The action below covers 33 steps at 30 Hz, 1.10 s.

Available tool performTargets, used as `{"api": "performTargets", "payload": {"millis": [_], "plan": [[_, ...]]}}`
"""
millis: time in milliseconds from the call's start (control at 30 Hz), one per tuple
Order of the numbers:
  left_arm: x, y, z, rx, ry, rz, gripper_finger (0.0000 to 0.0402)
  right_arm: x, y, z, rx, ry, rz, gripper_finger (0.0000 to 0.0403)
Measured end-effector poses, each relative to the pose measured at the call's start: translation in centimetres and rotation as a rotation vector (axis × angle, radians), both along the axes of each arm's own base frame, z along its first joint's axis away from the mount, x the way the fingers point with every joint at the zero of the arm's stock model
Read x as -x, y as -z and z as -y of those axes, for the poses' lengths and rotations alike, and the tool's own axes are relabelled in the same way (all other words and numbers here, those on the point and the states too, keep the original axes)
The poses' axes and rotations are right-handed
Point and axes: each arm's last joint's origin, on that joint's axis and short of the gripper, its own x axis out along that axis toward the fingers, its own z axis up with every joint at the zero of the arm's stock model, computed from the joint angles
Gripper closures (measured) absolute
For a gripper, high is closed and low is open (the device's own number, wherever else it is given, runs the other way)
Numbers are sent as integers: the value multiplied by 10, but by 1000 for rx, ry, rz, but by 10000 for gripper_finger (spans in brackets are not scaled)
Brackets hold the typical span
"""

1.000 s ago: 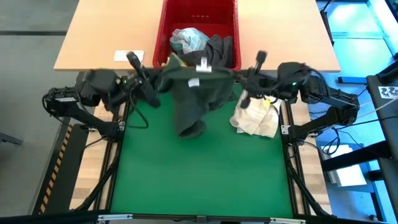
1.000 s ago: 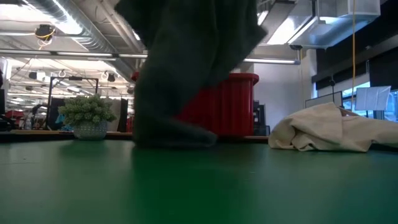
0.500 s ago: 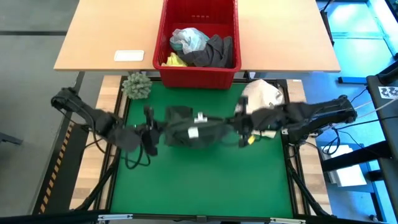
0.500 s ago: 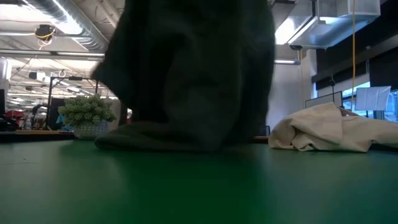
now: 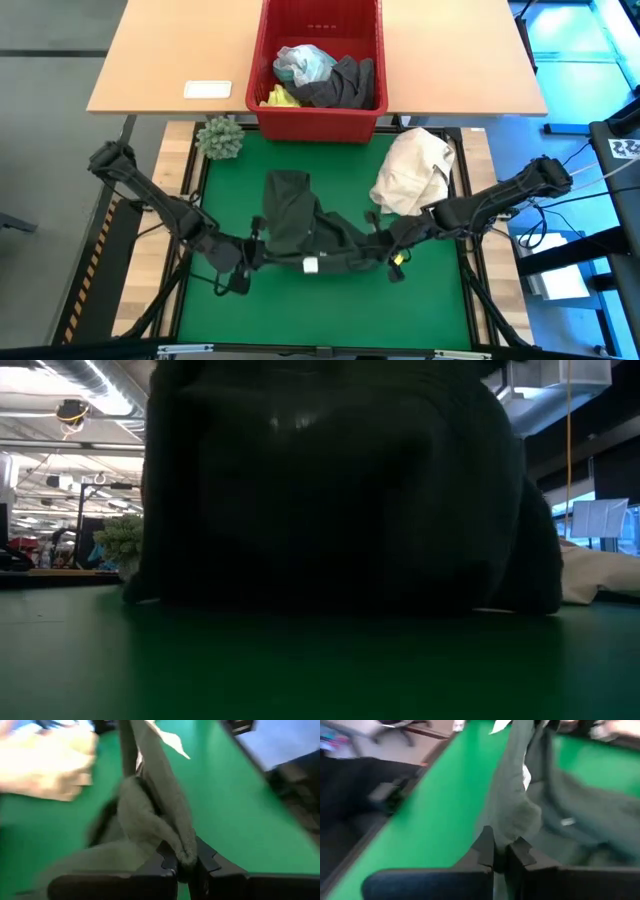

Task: Fold Laundry from Bin
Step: Fold the dark green polo

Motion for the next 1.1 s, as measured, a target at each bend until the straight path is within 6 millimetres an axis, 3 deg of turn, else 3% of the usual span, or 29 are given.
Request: {"api": "performTargets", "payload": {"millis": [100,267,500,700,867,1100], "plan": [[2,16,9,96,96,-145,375,9,19,-2,-82,-56,-157,366],[-5,21,12,161,46,-171,312,7,20,-3,-132,-74,-154,337],[-7,8,12,188,44,-126,265,4,21,0,4,4,-78,292],[-10,9,0,11,-74,-76,261,-11,32,20,118,157,-70,282],[-15,17,-27,-96,-206,-142,266,-31,61,43,171,206,-170,283],[-24,52,-61,-85,-249,-163,311,-54,107,60,189,178,-280,348]]}}
